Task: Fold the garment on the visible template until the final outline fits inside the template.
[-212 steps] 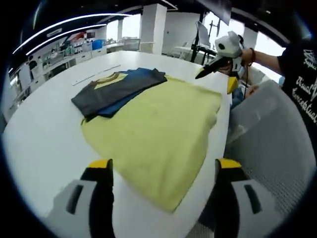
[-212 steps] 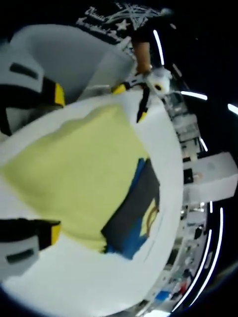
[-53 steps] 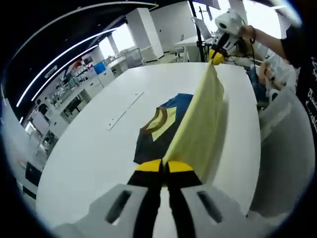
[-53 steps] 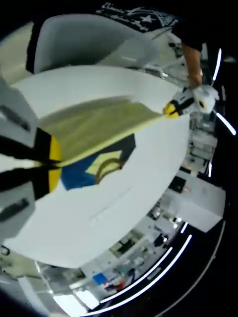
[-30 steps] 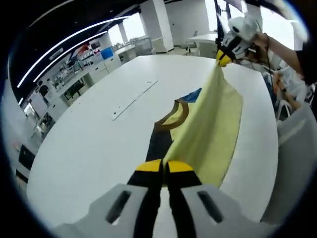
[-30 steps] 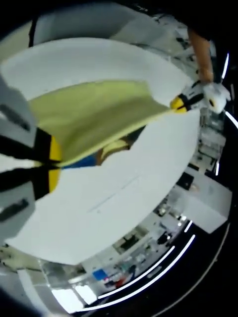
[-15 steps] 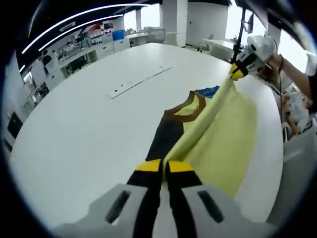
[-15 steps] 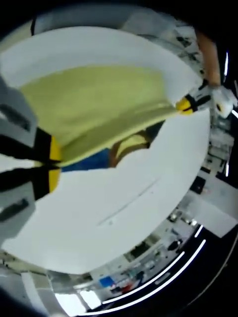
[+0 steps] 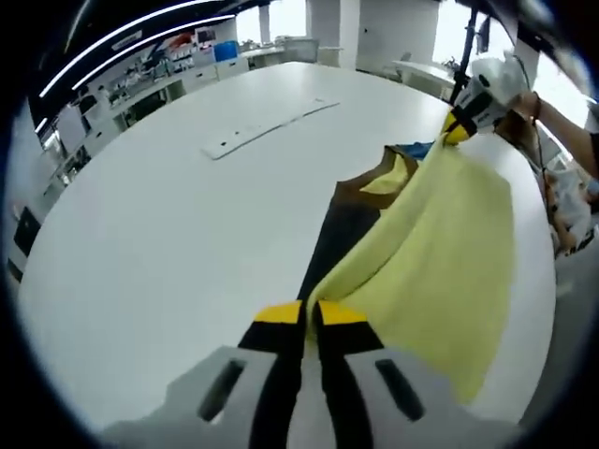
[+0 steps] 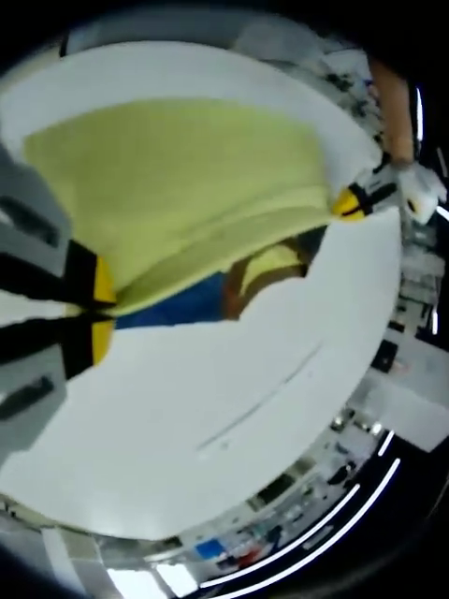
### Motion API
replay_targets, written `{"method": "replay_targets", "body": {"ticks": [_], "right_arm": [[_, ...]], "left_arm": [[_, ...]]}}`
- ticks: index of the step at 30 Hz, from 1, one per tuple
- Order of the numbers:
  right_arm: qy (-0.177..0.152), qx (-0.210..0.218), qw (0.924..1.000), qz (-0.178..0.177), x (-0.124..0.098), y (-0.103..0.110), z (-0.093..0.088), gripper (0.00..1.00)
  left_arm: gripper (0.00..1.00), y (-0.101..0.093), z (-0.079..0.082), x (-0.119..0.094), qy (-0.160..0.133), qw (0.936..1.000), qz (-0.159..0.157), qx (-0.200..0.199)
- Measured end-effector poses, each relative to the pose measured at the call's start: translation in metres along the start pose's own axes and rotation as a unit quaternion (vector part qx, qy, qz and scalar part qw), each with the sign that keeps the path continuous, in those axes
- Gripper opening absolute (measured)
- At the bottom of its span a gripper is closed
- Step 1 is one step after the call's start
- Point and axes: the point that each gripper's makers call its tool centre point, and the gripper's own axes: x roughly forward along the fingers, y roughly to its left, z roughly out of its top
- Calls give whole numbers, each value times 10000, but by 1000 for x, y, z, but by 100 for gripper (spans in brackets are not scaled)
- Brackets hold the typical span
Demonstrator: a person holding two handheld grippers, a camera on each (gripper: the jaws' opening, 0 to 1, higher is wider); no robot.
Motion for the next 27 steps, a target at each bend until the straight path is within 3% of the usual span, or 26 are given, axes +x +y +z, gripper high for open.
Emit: {"method": "replay_targets", "body": {"ticks": [5,11,13,16,21,24,27], "right_arm": [[-5,144,9998,103,5,2,-5,0],[-42,402,9992,27,-3,5,-4,8],[-70,431,9990,-9,-7,3,-4,13],[-147,546,9984,-88,-15,2,-4,18],[-302,462,9976,-409,-25,-5,0,21],[-449,389,9975,-375,-23,-2,3,21],[-359,325,9985,-244,-18,6,-1,20]], "left_arm": [[2,0,-1,1,-28,9999,10,-101],[5,0,-2,-3,1,10000,95,-2],[5,2,-3,-8,28,9998,157,115],[4,-2,-1,-17,-40,9977,177,646],[4,-8,-5,-28,-145,9969,125,763],[5,-9,-4,-30,-270,9963,58,816],[8,-18,-5,-30,-351,9955,-37,883]]}}
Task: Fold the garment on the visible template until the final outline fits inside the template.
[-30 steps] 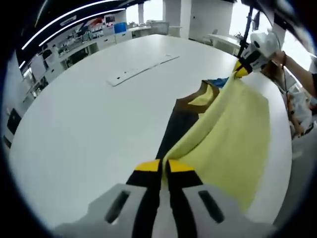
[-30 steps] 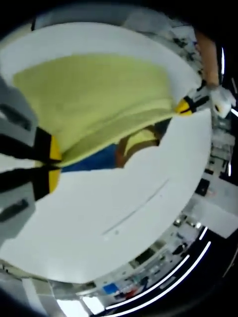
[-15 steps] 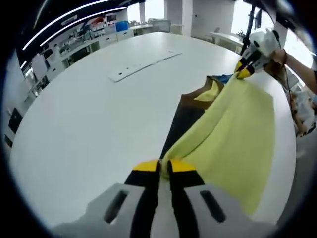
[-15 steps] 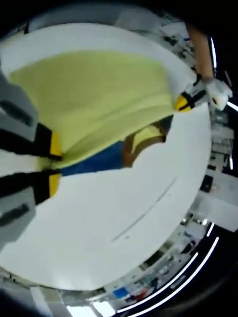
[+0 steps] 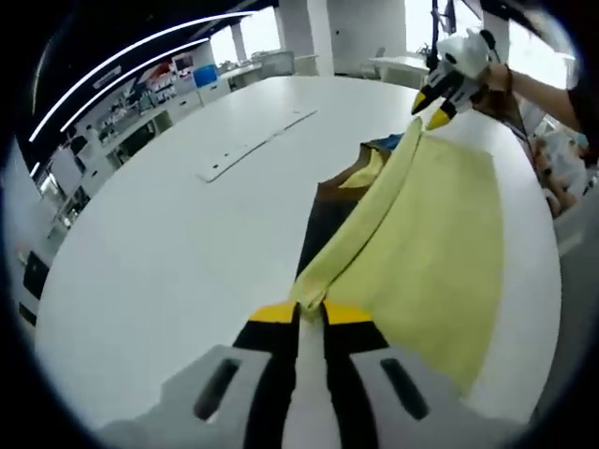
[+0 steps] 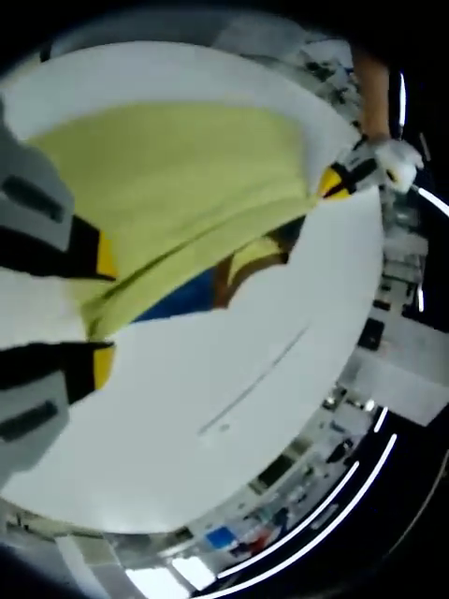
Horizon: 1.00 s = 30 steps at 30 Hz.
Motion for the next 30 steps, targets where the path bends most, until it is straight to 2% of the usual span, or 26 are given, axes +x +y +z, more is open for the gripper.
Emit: {"method": "replay_targets", "body": {"ticks": [3,6,9,12,17,20,25,27,28,30], "right_arm": [[-30,22,10000,-7,9,-1,-5,15],[-97,102,9999,23,12,1,-4,14],[-90,49,9999,-81,16,-3,-7,13],[-91,56,9999,-67,16,-4,-7,12],[-53,-244,9996,-116,19,-5,-8,10],[20,-477,9986,-232,21,-9,-8,1],[-81,-417,9986,-324,16,-14,-4,0],[-152,-293,9987,-379,9,-16,0,0],[-214,-192,9988,-405,3,-18,2,0],[-366,-13,9982,-476,-3,-22,8,0]], "left_arm": [[10,-5,0,4,-64,9999,-104,89],[13,4,-9,11,87,9991,45,410],[14,14,-12,15,120,9981,238,557],[14,19,-9,17,75,9980,306,542],[9,23,-15,25,156,9975,365,583],[5,26,-12,24,76,9980,466,415],[2,27,-4,16,-163,9987,463,149],[2,26,4,10,-375,9973,470,-426],[2,26,8,6,-536,9940,402,-860],[2,32,18,-2,-882,9875,460,-1225]]}}
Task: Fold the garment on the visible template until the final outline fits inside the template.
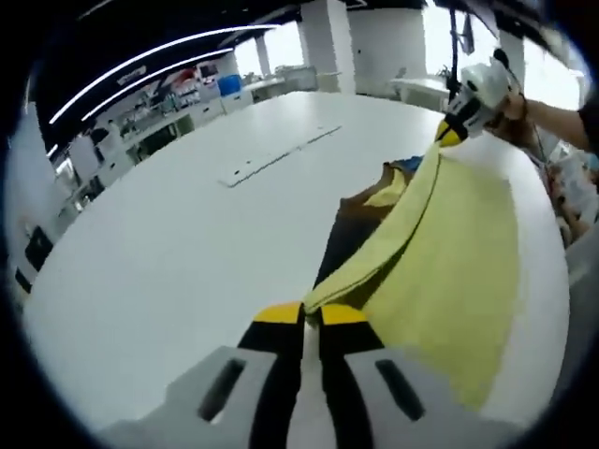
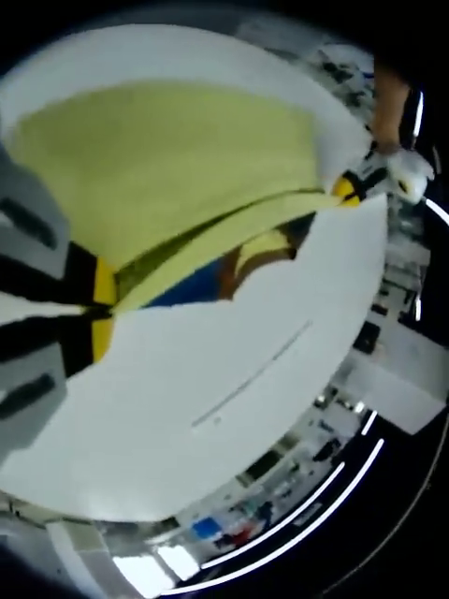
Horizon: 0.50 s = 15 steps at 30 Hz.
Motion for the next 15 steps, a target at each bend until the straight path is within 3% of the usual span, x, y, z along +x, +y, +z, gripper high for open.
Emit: {"method": "replay_targets", "body": {"ticks": [5,10,11,13,15], "right_arm": [[-175,494,9985,-173,-8,-12,9,0],[-212,866,9959,-179,0,-15,10,0],[-189,967,9949,-197,4,-16,9,0],[-103,1084,9939,-154,10,-14,4,0],[-101,1150,9932,-131,14,-13,4,0]], "left_arm": [[2,9,6,-3,-337,9958,11,-848],[2,15,-3,10,-203,9939,180,-1068],[2,14,-8,14,-159,9892,210,-1440],[2,14,-12,17,-136,9855,235,-1675],[2,19,-18,23,33,9869,306,-1586]]}}
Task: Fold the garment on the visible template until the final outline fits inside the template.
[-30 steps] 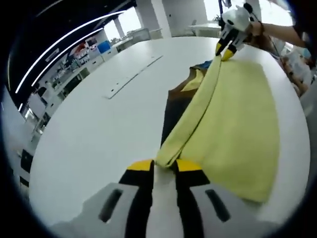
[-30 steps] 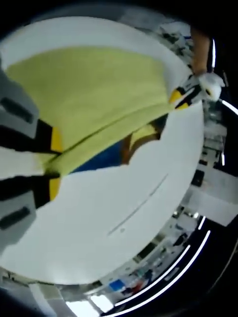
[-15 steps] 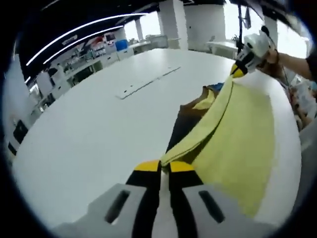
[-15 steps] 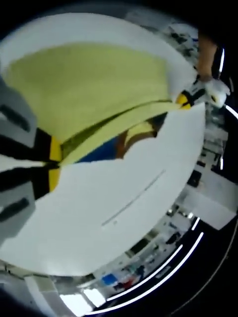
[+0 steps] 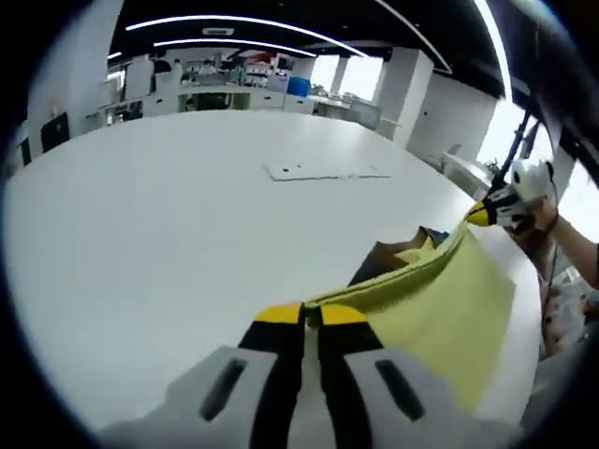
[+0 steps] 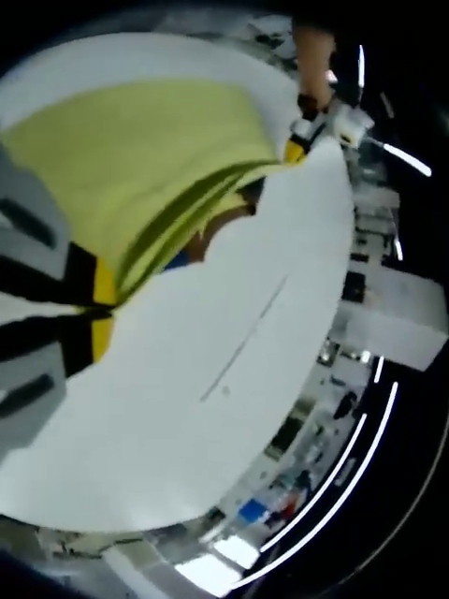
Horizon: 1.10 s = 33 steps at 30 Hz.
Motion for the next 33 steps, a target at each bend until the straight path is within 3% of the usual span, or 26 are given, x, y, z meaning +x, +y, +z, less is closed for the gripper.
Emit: {"method": "replay_targets", "body": {"ticks": [4,9,15,19,21,28,30,33], "right_arm": [[4,181,9998,-45,10,1,-8,0],[-45,697,9974,-188,18,-7,-13,0],[-155,1121,9928,-387,16,-14,-9,13],[-217,1565,9867,-390,14,-18,-10,30],[-231,1815,9827,-276,14,-18,-12,36],[-318,2464,9686,86,8,-6,-13,65],[-286,2659,9633,231,3,2,-15,71],[-335,2678,9624,298,-5,8,-14,77]], "left_arm": [[2,3,-2,5,7,9999,97,-110],[2,8,-3,5,11,9995,298,-144],[4,9,1,2,-96,9993,312,-163],[14,10,0,0,-81,9994,334,-70],[19,11,4,-3,-251,9990,380,-18],[49,16,14,-12,-544,9971,532,57],[54,15,17,-20,-612,9967,533,68],[64,16,17,-27,-679,9963,515,69]]}}
